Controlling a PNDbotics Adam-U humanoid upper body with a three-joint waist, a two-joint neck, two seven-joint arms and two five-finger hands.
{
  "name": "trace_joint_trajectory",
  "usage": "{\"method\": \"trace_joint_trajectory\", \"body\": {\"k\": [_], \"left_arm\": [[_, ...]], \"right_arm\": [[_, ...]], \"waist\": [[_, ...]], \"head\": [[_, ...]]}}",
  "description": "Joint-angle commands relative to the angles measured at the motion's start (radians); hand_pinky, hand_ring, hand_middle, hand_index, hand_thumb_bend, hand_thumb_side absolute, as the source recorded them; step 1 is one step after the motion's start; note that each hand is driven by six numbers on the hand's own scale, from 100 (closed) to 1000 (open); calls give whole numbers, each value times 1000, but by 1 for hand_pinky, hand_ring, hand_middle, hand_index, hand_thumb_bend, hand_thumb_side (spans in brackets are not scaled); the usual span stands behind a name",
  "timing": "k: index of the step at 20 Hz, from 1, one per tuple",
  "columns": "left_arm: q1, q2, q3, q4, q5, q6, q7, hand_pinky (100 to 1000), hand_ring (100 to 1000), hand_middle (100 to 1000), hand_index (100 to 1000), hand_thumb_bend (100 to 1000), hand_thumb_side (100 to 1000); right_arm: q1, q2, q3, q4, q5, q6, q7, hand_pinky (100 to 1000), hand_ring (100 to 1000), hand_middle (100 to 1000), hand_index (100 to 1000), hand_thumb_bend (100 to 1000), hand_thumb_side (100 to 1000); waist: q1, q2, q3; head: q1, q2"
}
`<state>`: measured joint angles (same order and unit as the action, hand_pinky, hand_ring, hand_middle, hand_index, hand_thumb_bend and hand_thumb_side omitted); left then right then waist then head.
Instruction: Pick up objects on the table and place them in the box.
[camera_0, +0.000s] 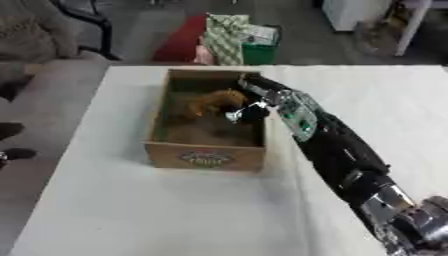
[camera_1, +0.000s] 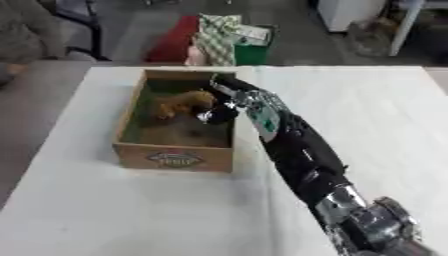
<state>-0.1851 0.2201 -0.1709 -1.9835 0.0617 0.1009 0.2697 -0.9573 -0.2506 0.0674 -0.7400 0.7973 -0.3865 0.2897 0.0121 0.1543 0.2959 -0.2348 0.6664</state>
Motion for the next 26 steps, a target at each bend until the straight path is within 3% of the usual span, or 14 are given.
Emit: {"method": "trace_joint_trajectory", "body": {"k": [1,6,7,10,11,13,21,25,26], "left_arm": [[-11,9,-2,-17,0,-2,-3,569,768,573,608,100,762],[-12,9,-3,-17,0,-1,-4,569,769,573,608,100,761],[-11,9,-3,-17,0,-1,-4,570,769,573,608,100,761],[-10,9,-2,-17,-1,-1,-3,570,769,573,608,100,761],[-10,9,-2,-17,-1,-1,-3,570,769,573,608,100,761],[-10,8,-2,-17,-1,-2,-3,570,769,573,608,100,762],[-8,9,0,-17,-2,-1,-2,570,769,573,608,100,763],[-8,8,0,-17,-3,-1,-2,570,769,573,608,100,763],[-8,9,0,-17,-3,-1,-2,570,769,573,608,100,763]], "right_arm": [[-11,4,7,3,24,-12,10,582,549,431,623,100,365],[-7,14,16,19,58,-27,57,625,632,525,718,100,462],[-6,16,17,21,62,-31,69,651,677,570,759,100,541],[-3,16,22,26,70,-45,132,695,740,642,807,100,660],[-2,16,25,26,73,-50,159,724,775,697,839,100,744],[-1,14,29,19,80,-60,213,748,801,742,865,100,804],[6,1,34,-24,86,-92,329,793,851,821,906,100,917],[7,-4,33,-37,80,-97,352,793,851,821,906,100,917],[6,-6,33,-41,79,-99,354,808,869,856,921,100,923]], "waist": [[5,-14,2],[6,-15,0],[6,-16,0],[6,-16,-1],[5,-16,-2],[5,-16,-3],[3,-17,-8],[3,-18,-9],[3,-18,-10]], "head": [[-3,-1],[-3,-1],[-3,-1],[-2,-1],[-1,-1],[-1,-1],[2,0],[3,0],[4,0]]}}
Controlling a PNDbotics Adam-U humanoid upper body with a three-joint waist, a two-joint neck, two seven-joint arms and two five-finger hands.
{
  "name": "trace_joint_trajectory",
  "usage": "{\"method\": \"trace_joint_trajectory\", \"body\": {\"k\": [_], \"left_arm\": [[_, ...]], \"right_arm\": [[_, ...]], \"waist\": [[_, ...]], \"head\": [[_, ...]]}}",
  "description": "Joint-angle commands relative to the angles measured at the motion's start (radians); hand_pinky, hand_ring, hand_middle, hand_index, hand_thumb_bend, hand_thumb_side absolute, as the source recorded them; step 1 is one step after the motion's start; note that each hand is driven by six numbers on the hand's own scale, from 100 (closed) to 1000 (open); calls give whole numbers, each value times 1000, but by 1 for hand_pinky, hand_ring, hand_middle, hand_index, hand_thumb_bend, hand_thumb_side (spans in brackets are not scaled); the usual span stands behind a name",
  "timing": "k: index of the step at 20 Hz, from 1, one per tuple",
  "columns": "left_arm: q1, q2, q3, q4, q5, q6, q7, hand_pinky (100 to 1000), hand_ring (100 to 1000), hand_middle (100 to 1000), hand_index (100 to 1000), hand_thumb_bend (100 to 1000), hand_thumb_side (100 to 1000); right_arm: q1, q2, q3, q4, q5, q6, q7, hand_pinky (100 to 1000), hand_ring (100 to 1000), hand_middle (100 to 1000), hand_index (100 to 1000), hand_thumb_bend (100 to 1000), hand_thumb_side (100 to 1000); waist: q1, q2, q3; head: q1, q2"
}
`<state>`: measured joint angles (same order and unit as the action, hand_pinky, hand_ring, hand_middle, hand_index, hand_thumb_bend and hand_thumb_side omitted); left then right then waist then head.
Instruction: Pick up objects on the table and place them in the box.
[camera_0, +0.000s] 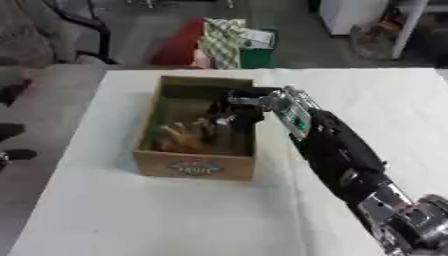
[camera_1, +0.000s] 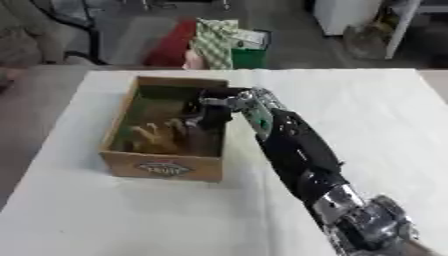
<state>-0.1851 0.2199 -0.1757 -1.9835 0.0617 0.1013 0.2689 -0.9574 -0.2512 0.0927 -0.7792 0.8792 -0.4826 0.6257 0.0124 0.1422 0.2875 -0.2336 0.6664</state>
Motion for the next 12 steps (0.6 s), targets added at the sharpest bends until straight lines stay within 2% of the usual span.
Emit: {"method": "trace_joint_trajectory", "body": {"k": [1,5,9,12], "left_arm": [[-7,9,6,-17,-4,-1,-1,570,769,573,608,100,763],[-5,10,7,-17,-6,0,-1,571,769,573,608,100,763],[-2,12,11,-17,-8,0,2,571,769,573,608,100,763],[0,13,13,-17,-10,0,5,571,769,572,607,100,764]], "right_arm": [[5,-10,11,-12,-4,-8,22,808,869,856,921,100,923],[6,-32,16,-54,-24,-25,39,816,881,873,930,100,905],[9,-67,17,-119,-73,-44,34,815,877,863,925,100,778],[23,-97,-2,-181,-116,-61,-2,790,845,819,906,100,645]], "waist": [[3,-7,-3],[2,-9,-9],[-1,-11,-17],[-2,-10,-25]], "head": [[4,0],[10,0],[21,1],[30,1]]}}
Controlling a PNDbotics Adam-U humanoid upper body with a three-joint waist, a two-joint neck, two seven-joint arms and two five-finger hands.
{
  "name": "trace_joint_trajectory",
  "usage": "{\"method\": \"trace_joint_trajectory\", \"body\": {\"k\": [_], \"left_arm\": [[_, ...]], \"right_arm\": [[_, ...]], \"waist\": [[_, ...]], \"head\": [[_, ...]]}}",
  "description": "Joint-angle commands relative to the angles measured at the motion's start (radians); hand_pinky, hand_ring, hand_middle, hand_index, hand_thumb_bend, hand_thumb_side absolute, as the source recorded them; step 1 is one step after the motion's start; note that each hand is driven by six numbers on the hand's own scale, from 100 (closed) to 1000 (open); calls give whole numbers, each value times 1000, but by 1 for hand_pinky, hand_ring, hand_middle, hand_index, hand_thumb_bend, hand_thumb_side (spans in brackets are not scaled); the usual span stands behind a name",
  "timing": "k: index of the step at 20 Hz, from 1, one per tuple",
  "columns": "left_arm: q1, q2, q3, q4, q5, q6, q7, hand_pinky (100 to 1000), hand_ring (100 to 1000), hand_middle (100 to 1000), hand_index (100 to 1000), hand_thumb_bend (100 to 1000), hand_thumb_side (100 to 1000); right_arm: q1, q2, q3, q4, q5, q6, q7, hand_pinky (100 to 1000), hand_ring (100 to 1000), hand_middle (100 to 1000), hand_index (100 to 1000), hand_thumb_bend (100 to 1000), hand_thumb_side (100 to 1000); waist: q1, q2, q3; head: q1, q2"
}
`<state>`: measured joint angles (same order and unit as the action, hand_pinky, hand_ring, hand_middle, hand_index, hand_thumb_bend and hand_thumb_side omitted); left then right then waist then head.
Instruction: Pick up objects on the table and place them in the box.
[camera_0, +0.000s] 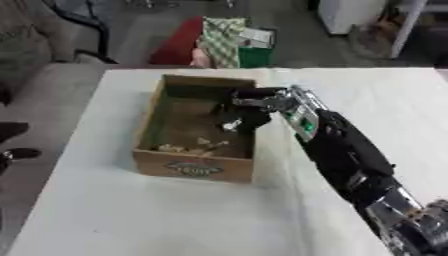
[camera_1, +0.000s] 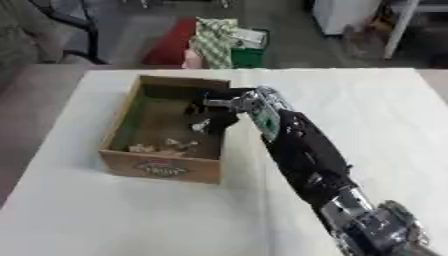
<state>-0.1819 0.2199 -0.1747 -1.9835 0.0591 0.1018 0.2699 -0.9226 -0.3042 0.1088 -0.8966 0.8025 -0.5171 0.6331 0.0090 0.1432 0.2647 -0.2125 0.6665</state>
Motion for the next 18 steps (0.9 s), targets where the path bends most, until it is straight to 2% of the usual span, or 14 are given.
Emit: {"method": "trace_joint_trajectory", "body": {"k": [1,3,8,11,15,18], "left_arm": [[-4,13,13,-17,-8,-1,5,571,769,572,607,100,764],[-3,14,14,-17,-9,-1,7,571,769,572,607,100,764],[-1,16,19,-17,-11,-2,13,571,770,572,607,100,765],[0,16,21,-17,-12,-1,16,571,770,572,607,100,767],[-3,16,24,-17,-13,-1,20,571,771,573,607,100,769],[-2,15,25,-17,-13,-2,21,572,774,577,608,100,771]], "right_arm": [[-4,-53,-28,-87,-54,-30,-23,786,842,813,904,100,633],[17,-73,-52,-134,-83,-34,-52,762,823,782,893,100,553],[82,-122,-105,-258,-160,-11,-129,728,808,748,878,100,489],[131,-143,-148,-329,-204,24,-173,706,798,733,868,100,550],[206,-151,-209,-403,-264,83,-233,666,777,698,843,100,674],[268,-147,-241,-451,-309,127,-278,658,771,688,828,100,702]], "waist": [[1,-11,-5],[1,-9,-10],[0,-6,-30],[2,-2,-40],[4,7,-59],[4,11,-68]], "head": [[12,0],[17,0],[33,-4],[40,-6],[46,-10],[52,-12]]}}
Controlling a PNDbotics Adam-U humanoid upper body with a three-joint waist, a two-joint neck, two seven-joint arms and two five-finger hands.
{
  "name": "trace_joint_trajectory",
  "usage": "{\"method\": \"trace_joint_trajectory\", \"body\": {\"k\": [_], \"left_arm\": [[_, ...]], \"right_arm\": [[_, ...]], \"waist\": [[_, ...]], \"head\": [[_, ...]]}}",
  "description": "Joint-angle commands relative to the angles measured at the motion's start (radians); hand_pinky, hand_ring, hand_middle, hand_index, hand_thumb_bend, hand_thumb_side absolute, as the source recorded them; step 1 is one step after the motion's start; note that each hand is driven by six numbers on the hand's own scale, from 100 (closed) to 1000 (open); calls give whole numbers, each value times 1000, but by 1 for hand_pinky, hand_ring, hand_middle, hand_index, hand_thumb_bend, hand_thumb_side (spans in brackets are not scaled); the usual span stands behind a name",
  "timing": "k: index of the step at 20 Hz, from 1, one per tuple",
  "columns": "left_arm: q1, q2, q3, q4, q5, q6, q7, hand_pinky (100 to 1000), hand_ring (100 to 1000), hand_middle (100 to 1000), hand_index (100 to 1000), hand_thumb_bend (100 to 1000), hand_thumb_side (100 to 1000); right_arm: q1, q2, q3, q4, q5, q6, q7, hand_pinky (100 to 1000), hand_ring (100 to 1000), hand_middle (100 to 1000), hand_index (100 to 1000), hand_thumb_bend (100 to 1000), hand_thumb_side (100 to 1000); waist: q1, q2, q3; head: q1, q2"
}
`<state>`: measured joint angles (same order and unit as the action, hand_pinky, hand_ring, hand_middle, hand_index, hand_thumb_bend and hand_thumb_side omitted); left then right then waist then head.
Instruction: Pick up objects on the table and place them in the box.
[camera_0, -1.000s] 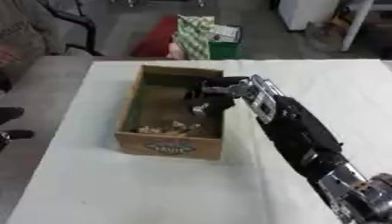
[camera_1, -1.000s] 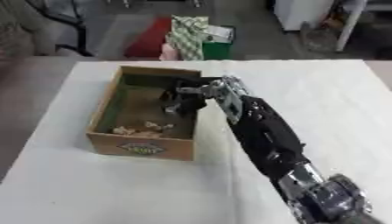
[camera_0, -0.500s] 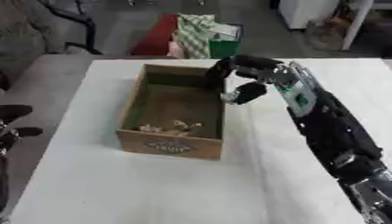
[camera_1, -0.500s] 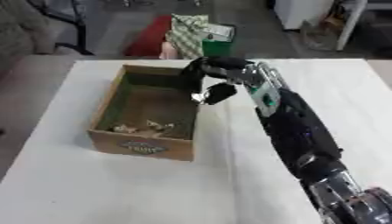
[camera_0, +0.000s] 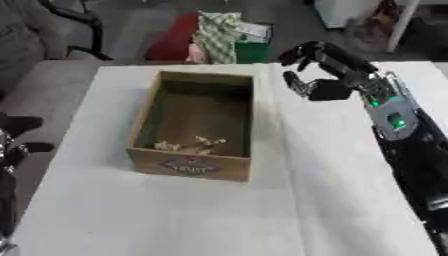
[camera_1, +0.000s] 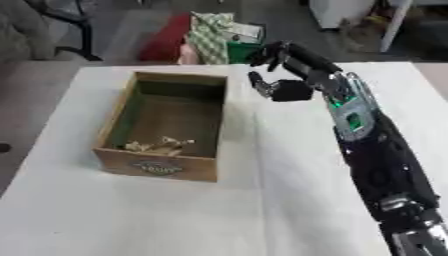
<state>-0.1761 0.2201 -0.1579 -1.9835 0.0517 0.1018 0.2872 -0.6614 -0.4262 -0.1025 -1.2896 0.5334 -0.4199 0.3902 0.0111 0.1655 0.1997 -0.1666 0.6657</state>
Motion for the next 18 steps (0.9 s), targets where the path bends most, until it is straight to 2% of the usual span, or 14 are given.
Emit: {"method": "trace_joint_trajectory", "body": {"k": [1,2,3,10,15,18], "left_arm": [[-9,16,8,-17,-5,-2,4,572,775,580,608,100,771],[-9,16,9,-17,-5,-3,4,572,776,585,608,100,771],[-10,16,9,-17,-5,-3,5,572,777,585,608,100,772],[-6,16,10,-17,-5,-3,8,573,788,610,609,100,784],[0,14,5,-17,-3,-2,8,573,793,616,608,100,787],[1,13,6,-17,-2,-2,10,573,792,614,608,100,790]], "right_arm": [[27,-24,-34,-78,-54,44,-49,658,772,689,829,100,707],[48,-23,-37,-99,-68,58,-63,654,771,687,827,100,732],[71,-20,-41,-120,-82,73,-77,653,771,685,826,100,716],[220,9,-56,-262,-183,174,-178,643,765,678,819,100,757],[288,25,-43,-348,-257,247,-253,639,760,669,817,100,772],[323,21,-31,-382,-304,270,-300,634,751,655,815,100,776]], "waist": [[3,-9,-8],[2,-7,-13],[1,-6,-17],[-3,5,-38],[-3,9,-48],[-6,11,-48]], "head": [[6,-11],[5,-10],[5,-9],[7,4],[6,12],[10,15]]}}
